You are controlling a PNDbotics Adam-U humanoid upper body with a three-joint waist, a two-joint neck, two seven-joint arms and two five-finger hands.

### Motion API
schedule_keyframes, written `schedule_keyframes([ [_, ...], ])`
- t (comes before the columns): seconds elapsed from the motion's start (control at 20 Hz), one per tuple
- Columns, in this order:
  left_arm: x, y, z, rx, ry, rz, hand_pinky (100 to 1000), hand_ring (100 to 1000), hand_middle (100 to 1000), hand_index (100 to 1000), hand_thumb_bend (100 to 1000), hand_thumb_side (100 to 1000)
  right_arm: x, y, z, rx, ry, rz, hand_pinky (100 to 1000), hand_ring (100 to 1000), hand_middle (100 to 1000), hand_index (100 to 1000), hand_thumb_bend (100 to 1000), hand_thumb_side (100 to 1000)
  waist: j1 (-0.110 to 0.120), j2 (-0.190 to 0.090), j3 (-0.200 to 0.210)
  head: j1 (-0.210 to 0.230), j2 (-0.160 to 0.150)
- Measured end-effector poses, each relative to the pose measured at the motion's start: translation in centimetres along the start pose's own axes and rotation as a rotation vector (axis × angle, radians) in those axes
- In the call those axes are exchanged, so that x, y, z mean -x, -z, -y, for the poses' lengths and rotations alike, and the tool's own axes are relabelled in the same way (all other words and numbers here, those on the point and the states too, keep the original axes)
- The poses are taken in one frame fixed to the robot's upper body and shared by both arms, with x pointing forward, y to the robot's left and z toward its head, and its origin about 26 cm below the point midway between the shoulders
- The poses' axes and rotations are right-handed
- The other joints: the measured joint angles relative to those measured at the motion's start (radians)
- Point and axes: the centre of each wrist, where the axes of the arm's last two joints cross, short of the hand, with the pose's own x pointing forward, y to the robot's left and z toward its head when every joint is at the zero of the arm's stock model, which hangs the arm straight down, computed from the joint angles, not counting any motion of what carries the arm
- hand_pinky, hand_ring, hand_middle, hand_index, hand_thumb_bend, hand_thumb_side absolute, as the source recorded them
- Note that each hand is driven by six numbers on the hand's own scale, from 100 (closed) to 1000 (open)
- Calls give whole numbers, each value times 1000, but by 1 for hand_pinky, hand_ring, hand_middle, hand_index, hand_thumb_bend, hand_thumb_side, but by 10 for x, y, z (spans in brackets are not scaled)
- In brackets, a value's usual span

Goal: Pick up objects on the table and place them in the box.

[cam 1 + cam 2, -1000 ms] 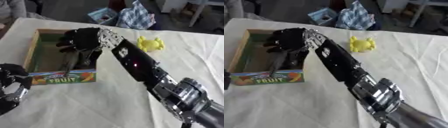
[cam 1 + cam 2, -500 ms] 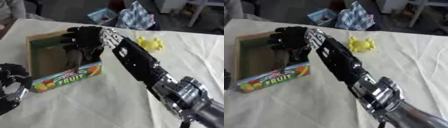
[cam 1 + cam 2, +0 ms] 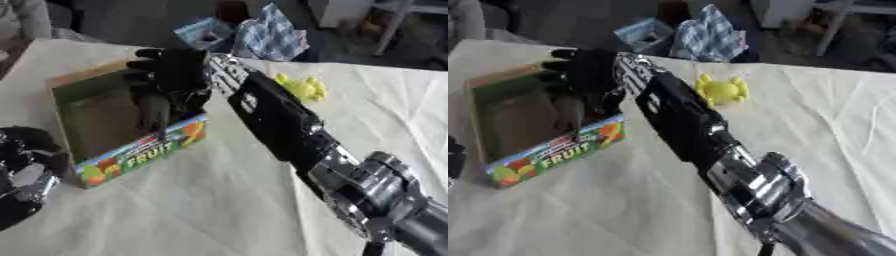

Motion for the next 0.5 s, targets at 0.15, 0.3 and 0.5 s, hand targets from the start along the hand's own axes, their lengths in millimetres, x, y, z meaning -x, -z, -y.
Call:
schedule_keyframes([
  [0.15,0,0,0,-1,0,-2,534,618,567,655,373,100,1,-1,0,4,5,-4,952,1000,1000,1000,442,596,-1,-1,-3,0,0],
  [0.3,1,0,0,-1,0,-5,534,618,567,655,373,100,1,-2,-1,8,18,-8,952,1000,1000,1000,443,588,-1,-1,-4,1,0],
  [0.5,2,0,0,-2,-1,-6,534,617,568,655,373,100,2,-3,-1,24,42,-15,952,1000,1000,1000,443,572,-1,-3,-6,4,0],
])
